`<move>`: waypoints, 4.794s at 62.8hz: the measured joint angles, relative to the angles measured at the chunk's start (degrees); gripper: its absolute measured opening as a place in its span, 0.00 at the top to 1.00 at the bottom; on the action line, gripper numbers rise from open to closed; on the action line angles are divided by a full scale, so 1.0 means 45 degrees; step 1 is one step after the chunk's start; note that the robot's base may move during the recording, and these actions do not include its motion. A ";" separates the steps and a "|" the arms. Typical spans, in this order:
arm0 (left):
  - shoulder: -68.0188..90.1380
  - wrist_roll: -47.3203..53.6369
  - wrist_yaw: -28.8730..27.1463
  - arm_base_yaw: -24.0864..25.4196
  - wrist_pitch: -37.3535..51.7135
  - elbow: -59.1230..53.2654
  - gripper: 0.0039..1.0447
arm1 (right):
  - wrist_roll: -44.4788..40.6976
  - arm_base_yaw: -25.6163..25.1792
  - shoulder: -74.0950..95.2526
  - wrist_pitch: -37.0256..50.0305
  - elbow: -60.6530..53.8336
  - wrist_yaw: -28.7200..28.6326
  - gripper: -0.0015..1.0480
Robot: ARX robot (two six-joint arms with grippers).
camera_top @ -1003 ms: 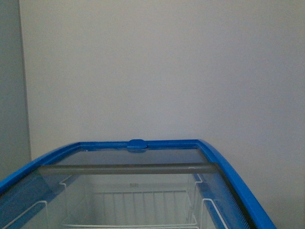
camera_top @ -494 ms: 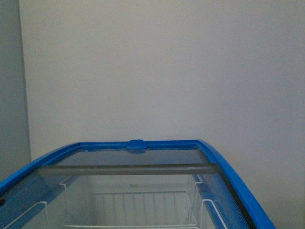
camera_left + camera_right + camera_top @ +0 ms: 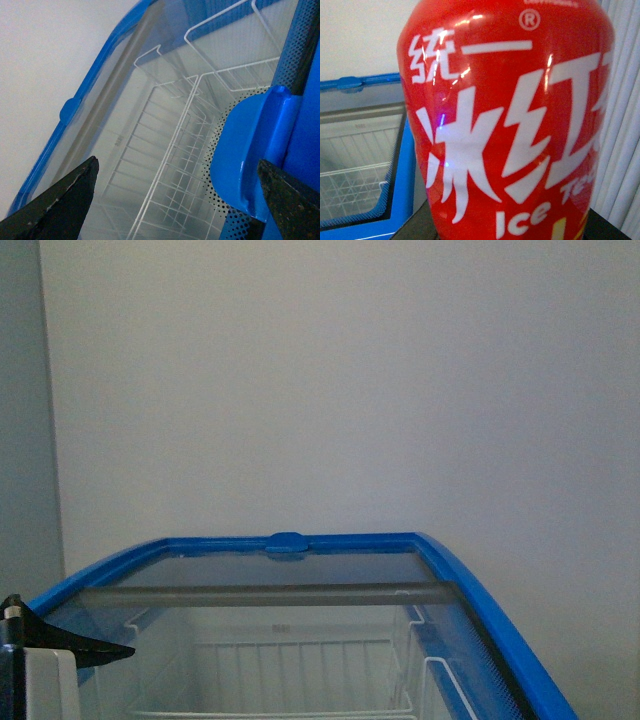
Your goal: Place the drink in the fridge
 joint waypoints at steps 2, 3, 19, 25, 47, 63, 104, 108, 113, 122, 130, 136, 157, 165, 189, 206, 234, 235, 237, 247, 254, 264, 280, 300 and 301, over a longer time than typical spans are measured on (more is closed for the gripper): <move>0.0146 0.0282 0.0024 0.0000 -0.0408 0.0287 0.08 | 0.0000 0.0000 0.0000 0.0000 0.0000 0.0000 0.65; 0.0209 0.0374 0.0058 0.0000 -0.0597 0.0423 0.08 | 0.0000 0.0000 0.0000 0.0000 0.0000 0.0000 0.65; 0.1355 0.1253 -0.0107 -0.0529 -0.2948 0.3128 0.08 | 0.0000 0.0000 0.0000 0.0000 0.0000 0.0000 0.65; 0.1870 0.1676 -0.0743 -0.0685 -0.3716 0.4420 0.08 | 0.0000 0.0000 0.0000 0.0000 0.0000 0.0000 0.65; 0.4274 0.1525 -0.3997 -0.1107 -0.3191 0.8422 0.08 | 0.0000 0.0000 0.0000 0.0000 0.0000 0.0000 0.65; 0.4571 -0.1030 -0.7378 -0.1331 -0.1515 0.9884 0.08 | 0.0000 0.0000 0.0000 0.0000 0.0000 0.0000 0.65; -0.4877 -1.5922 -0.9952 -0.0646 -0.7053 0.2973 0.08 | 0.0000 -0.0005 0.0000 0.0000 0.0000 0.0049 0.65; -0.6858 -1.6038 -0.9865 -0.0636 -0.7067 0.1093 0.11 | 0.0000 0.0000 -0.0005 0.0000 0.0000 0.0044 0.65; -0.9219 -1.5081 -0.9311 -0.0053 -0.5756 -0.1239 0.23 | 0.0005 0.0000 -0.0005 0.0000 0.0000 0.0005 0.65; -1.2016 -1.4052 -0.9185 0.0447 -0.5294 -0.4012 0.50 | -0.1700 -0.0865 0.1020 -0.4595 0.1928 -0.4017 0.65; -1.2721 -1.3838 -0.9175 0.0447 -0.5289 -0.4983 0.76 | -0.4765 -0.0845 0.3672 -0.5294 0.3555 -0.7198 0.65; -1.3221 -1.3799 -0.9175 0.0447 -0.5294 -0.5304 0.91 | -0.7295 -0.0627 0.6013 -0.4590 0.5294 -0.7495 0.65; -1.4625 -1.3755 -0.9170 0.0447 -0.5799 -0.6203 0.98 | -1.5912 0.0879 1.3814 -0.4182 1.0530 -0.6615 0.65; -1.5052 -1.3750 -0.9170 0.0447 -0.6028 -0.6382 0.98 | -1.6558 0.1603 1.5679 -0.3973 1.1905 -0.6222 0.65; -1.6359 -1.3750 -0.9175 0.0447 -0.6917 -0.6766 0.98 | -1.6339 0.2662 1.9734 -0.3211 1.4343 -0.5600 0.65; -1.7422 -1.3731 -0.9170 0.0447 -0.7436 -0.7130 0.98 | -1.5572 0.2458 2.1575 -0.2744 1.5159 -0.5634 0.65; -2.0036 -1.3712 -0.9170 0.0447 -1.0122 -0.7125 0.98 | -1.5465 0.1831 2.3863 -0.1579 1.6883 -0.5226 0.65; -2.0036 -1.3712 -0.9175 0.0447 -1.0122 -0.7125 0.98 | -1.5489 0.1826 2.3907 -0.1501 1.6898 -0.5202 0.65; -2.0040 -1.3712 -0.9175 0.0452 -1.0127 -0.7125 0.98 | -1.5518 0.1812 2.4091 -0.1234 1.6956 -0.5081 0.65; -2.0040 -1.3712 -0.9180 0.0447 -1.0137 -0.7125 0.98 | -1.5732 0.1812 2.4693 -0.0384 1.7136 -0.4896 0.65; -2.0040 -1.3712 -0.9175 0.0452 -1.0137 -0.7125 0.98 | -1.5922 0.1904 2.5131 0.0500 1.7102 -0.4823 0.65; -2.0040 -1.3712 -0.9175 0.0447 -1.0137 -0.7125 0.98 | -1.5883 0.2055 2.5529 0.1545 1.6738 -0.4682 0.65; -2.0040 -1.3712 -0.9175 0.0447 -1.0137 -0.7125 0.98 | -1.5538 0.2249 2.5568 0.1783 1.5994 -0.4872 0.65; -2.0040 -1.3712 -0.9175 0.0447 -1.0137 -0.7125 0.98 | -1.5261 0.2322 2.5179 0.1763 1.5193 -0.5629 0.22; -2.0040 -1.3712 -0.9175 0.0447 -1.0137 -0.7125 0.98 | -1.5266 0.2312 2.5043 0.1783 1.5106 -0.5629 0.19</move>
